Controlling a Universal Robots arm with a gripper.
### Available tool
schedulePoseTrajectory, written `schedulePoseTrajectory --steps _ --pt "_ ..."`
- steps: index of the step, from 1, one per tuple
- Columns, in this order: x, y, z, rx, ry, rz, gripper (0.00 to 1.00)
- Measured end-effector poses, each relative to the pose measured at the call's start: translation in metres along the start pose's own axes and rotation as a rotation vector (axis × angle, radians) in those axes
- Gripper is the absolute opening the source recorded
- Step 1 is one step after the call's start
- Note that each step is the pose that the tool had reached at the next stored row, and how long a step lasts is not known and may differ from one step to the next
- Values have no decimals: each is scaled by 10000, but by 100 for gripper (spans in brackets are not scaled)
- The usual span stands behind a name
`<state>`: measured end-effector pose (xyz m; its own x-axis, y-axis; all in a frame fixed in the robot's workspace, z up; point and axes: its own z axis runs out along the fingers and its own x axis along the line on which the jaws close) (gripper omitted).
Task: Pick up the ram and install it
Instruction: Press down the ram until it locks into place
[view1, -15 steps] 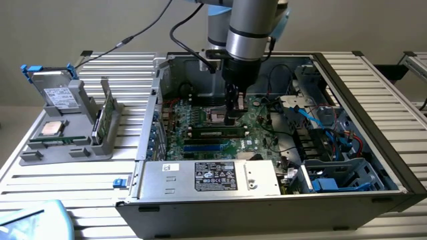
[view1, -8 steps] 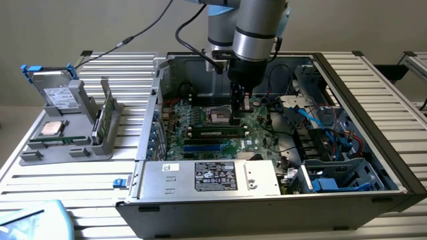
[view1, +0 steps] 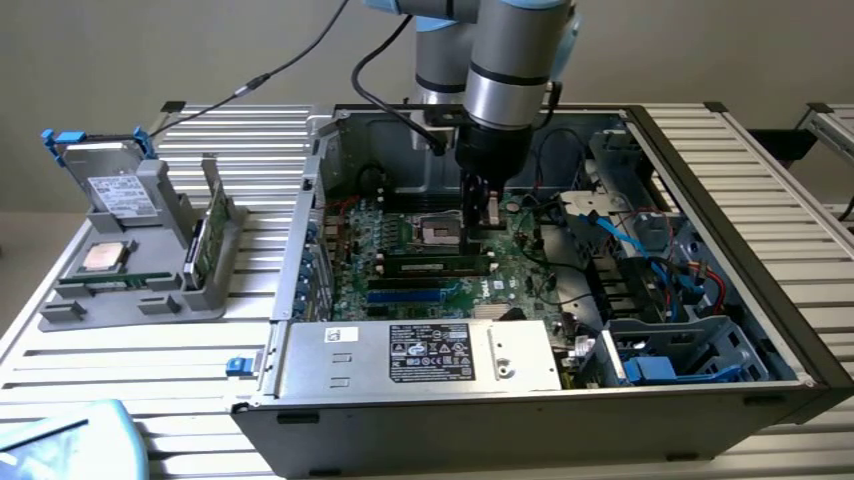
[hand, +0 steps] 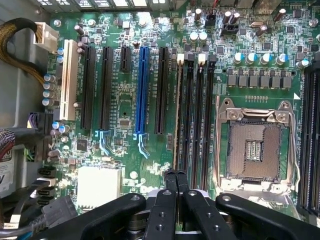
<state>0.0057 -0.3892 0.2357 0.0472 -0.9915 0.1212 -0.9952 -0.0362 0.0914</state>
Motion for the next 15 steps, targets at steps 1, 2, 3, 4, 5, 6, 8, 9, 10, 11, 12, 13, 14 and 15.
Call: schedulePoseTrajectory --steps 1,2,3,4,5,6,8,9,10,11,12,13,14,15 --pt "-1 -1 10 0 1 0 10" --pt "-3 -2 21 0 4 0 10" --pt "-4 -3 31 0 5 1 10" --pt "-6 -4 41 0 7 1 10" --pt "-7 -5 51 0 7 0 10" --pt "-8 -5 57 0 8 1 10" --pt "-7 -5 58 -1 10 1 10" --pt "-8 -5 58 -1 10 1 10" --pt "-8 -5 59 -1 8 1 10" --pt "-8 -6 60 0 7 1 10" --pt "-10 -6 66 2 2 1 10" --pt "-11 -7 72 2 3 0 10" --pt "-11 -7 77 0 7 0 10" --pt "-11 -8 81 -1 9 0 10"
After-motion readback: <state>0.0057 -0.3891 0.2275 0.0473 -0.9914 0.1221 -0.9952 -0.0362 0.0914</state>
